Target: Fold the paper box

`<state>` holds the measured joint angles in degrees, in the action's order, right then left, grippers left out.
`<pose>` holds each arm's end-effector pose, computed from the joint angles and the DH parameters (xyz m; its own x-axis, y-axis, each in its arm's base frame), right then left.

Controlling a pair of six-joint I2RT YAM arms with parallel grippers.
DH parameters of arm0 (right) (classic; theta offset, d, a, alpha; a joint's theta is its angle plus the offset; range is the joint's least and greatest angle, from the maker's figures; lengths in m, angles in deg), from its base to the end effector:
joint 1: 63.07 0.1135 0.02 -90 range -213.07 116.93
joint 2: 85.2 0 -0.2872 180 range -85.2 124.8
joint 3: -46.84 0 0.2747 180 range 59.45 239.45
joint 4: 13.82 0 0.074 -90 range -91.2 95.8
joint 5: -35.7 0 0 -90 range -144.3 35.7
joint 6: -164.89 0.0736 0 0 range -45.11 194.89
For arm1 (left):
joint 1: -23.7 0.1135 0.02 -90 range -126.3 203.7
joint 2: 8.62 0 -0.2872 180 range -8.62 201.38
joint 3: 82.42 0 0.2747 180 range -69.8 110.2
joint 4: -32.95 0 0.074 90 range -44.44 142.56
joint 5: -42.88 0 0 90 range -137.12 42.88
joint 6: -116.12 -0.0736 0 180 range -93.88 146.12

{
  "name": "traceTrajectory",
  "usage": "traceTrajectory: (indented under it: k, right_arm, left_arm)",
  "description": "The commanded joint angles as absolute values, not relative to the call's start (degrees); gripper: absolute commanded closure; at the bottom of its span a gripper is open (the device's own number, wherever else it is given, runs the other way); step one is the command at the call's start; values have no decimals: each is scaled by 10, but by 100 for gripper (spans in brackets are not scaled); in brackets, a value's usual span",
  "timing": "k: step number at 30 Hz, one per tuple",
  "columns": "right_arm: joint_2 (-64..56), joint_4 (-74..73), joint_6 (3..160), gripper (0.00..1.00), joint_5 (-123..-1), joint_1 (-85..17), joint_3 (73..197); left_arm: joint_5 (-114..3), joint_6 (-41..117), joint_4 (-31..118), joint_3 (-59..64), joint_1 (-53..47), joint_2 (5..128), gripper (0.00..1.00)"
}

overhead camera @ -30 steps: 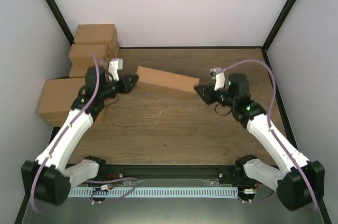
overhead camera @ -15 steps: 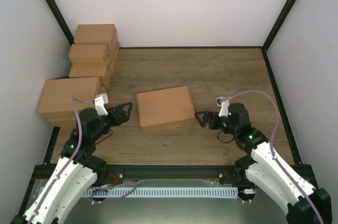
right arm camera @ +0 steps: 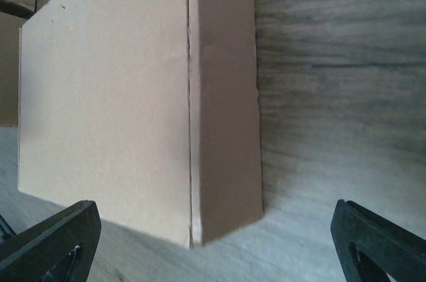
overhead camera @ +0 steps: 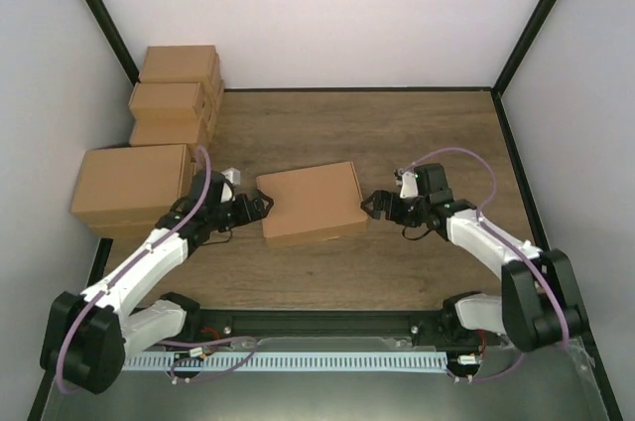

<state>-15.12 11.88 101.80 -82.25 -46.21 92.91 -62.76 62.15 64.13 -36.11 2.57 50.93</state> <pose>0.2417 0.1093 0.1657 -0.8982 0.1456 -0.4148 -0.1567 0.7756 0.6115 0.2217 -0.1069 0.1968 -0.8378 -0.2835 -0.4666 0.0420 0.8187 -0.5727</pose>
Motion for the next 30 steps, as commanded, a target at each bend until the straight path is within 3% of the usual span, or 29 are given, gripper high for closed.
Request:
traceTrajectory:
  k: [1,8,12,17,22,26,30]
  right_arm:
    - [-74,67,980,4,-889,-472,997]
    - [9,43,968,7,-908,-474,1023]
    - [30,24,973,7,-917,-477,1016]
    - [49,-6,981,8,-951,-491,998]
    - [67,-31,981,19,-987,-497,984]
    - [83,-56,990,17,-1013,-496,972]
    - [85,-67,997,16,-1017,-496,964]
  left_arm:
    - [-675,614,568,-375,34,554,3]
    - [-671,598,534,-374,42,639,8]
    - [-681,598,505,-381,48,670,20]
    - [-678,607,490,-403,64,674,27]
    - [-702,598,471,-415,66,674,31]
    - [-770,596,420,-422,66,697,23]
    - [-778,595,418,-418,66,705,49]
